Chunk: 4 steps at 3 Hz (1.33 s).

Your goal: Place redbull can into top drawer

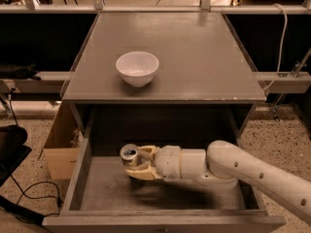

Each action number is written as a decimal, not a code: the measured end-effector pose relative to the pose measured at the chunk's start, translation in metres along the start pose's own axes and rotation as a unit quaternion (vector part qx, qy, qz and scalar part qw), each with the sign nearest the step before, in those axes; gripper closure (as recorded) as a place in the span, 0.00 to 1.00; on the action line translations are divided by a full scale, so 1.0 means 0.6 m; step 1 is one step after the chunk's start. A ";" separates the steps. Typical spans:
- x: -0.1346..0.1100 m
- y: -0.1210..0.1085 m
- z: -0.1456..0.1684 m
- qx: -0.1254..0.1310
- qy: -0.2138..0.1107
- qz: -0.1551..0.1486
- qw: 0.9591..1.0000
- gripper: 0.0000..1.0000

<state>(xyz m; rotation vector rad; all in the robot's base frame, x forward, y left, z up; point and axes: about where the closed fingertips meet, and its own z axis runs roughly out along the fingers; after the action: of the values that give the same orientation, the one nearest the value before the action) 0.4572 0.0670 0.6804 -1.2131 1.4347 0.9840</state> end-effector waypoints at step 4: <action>0.045 0.007 0.007 0.021 0.007 0.002 1.000 0.36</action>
Offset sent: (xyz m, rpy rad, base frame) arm -0.0042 -0.0004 -0.0226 -0.0117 -0.0021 -0.0335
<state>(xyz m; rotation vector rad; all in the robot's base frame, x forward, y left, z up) 0.4532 0.0667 0.6532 -1.1893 1.4628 0.9440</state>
